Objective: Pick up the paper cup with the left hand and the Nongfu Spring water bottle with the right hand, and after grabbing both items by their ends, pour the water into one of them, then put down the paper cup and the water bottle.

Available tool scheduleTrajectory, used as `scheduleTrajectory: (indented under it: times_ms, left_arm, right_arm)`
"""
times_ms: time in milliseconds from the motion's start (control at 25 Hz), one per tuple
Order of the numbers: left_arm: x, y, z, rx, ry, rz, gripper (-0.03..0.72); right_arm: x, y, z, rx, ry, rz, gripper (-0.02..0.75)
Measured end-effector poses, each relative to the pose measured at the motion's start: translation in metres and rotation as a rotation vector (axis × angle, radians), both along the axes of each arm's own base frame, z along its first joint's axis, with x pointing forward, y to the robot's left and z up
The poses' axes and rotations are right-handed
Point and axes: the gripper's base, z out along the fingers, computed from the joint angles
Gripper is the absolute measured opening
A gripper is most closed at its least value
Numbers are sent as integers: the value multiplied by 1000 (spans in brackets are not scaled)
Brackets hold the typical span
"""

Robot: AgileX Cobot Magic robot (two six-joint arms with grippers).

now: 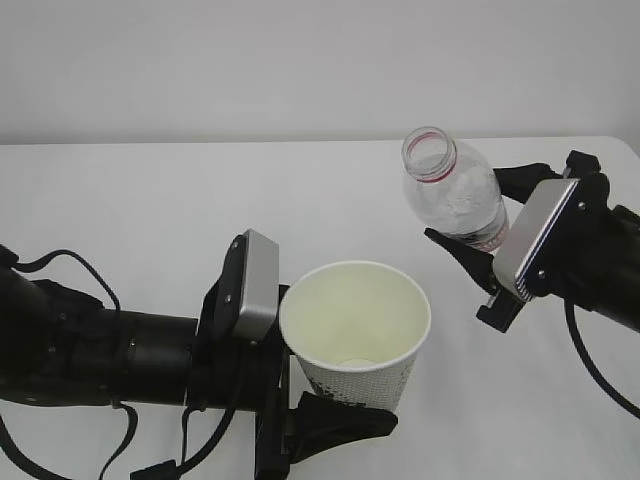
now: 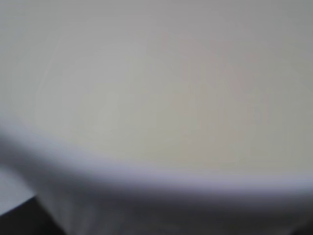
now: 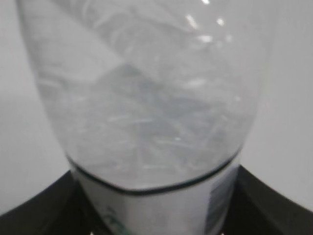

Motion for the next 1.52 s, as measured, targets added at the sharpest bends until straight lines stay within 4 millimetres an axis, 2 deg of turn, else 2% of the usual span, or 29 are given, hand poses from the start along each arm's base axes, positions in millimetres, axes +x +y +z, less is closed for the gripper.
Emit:
scheduleTrajectory:
  times_ms: [360,1520]
  left_arm:
    - [0,0,0,0,0,0,547]
    - [-2,0,-1,9,-6,-29,535]
  right_arm:
    - [0,0,0,-51,-38,6,509]
    - [0,1,2,-64,-81,24,509]
